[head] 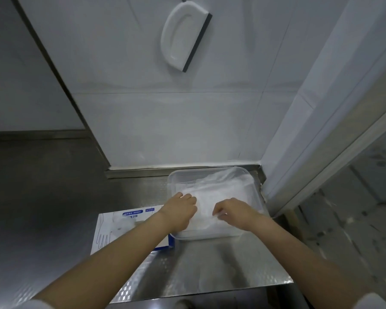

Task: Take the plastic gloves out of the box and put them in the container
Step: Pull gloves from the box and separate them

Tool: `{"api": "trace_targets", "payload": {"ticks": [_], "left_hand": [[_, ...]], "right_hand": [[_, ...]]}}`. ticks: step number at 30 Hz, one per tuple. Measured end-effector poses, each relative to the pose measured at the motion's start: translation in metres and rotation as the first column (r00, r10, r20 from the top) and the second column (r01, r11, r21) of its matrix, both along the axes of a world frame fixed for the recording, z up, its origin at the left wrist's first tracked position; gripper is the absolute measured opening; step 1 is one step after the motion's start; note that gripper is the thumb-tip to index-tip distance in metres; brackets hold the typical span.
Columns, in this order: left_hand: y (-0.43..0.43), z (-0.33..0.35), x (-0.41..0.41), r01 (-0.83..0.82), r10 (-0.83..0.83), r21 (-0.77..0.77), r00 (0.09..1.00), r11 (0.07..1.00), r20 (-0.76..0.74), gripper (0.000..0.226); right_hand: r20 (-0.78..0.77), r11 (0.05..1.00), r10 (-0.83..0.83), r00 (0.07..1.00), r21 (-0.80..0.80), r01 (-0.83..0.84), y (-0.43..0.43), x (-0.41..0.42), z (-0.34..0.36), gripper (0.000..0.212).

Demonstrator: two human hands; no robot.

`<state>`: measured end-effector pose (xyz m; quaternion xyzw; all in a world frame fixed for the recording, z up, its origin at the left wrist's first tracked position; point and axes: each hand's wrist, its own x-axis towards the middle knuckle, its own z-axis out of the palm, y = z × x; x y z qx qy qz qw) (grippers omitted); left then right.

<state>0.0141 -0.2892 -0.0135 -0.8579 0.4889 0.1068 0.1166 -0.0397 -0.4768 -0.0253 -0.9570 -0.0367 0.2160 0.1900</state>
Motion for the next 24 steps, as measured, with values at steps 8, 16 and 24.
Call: {"api": "trace_targets", "payload": {"ticks": [8, 16, 24], "left_hand": [[-0.01, 0.006, 0.006, -0.204, 0.203, -0.131, 0.979, 0.97, -0.023, 0.032], [-0.035, -0.031, 0.002, -0.371, 0.355, -0.043, 0.913, 0.928, -0.203, 0.061], [-0.036, -0.057, 0.007, -0.322, 0.339, 0.152, 0.935, 0.934, -0.104, 0.072]], "right_hand": [[0.24, 0.897, -0.304, 0.922, 0.397, 0.192, -0.004, 0.006, 0.032, 0.013], [0.116, 0.994, 0.017, 0.993, -0.11, -0.004, 0.008, 0.02, -0.013, 0.057], [-0.023, 0.959, 0.017, 1.0, -0.282, -0.022, 0.0, 0.028, -0.043, 0.079]]}}
